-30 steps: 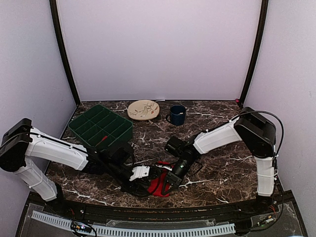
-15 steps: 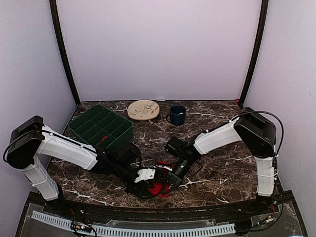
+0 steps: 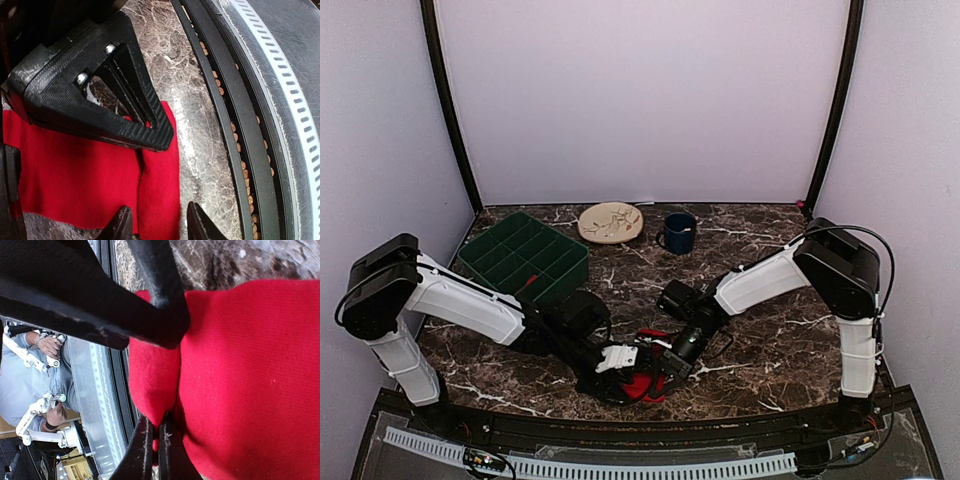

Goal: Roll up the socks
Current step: Roll the sock at the center of the board.

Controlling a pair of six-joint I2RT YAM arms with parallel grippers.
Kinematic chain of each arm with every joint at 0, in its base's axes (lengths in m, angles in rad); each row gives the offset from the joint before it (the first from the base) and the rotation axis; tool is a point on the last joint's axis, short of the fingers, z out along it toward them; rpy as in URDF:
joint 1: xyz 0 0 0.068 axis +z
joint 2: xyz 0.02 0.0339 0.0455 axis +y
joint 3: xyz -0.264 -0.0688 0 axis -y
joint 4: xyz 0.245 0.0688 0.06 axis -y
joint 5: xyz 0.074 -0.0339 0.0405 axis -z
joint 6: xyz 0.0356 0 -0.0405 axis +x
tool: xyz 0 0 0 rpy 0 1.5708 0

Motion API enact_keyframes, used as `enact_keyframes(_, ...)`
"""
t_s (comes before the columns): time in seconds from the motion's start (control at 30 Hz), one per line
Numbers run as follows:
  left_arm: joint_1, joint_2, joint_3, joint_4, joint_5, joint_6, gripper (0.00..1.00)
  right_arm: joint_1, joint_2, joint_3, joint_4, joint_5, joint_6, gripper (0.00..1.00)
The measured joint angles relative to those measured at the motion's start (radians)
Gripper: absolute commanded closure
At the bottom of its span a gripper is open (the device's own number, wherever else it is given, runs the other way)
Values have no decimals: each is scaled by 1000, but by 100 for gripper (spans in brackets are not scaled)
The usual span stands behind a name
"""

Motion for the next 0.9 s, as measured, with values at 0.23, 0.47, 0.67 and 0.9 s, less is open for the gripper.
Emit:
enact_keyframes(0.23, -6, 23, 19, -9, -2, 11, 65, 0, 0, -5, 7, -4, 1, 100)
enact_keyframes(0.47, -11, 58, 60, -46, 3, 21, 75, -1, -1, -10, 15, -8, 10, 100)
enact_keyframes(0.67, -12, 76, 82, -72, 13, 31, 86, -1, -5, -18, 24, -9, 16, 100)
enact_keyframes(0.9, -12, 100, 122, -118, 29, 44, 88, -3, -13, -32, 34, -5, 35, 84)
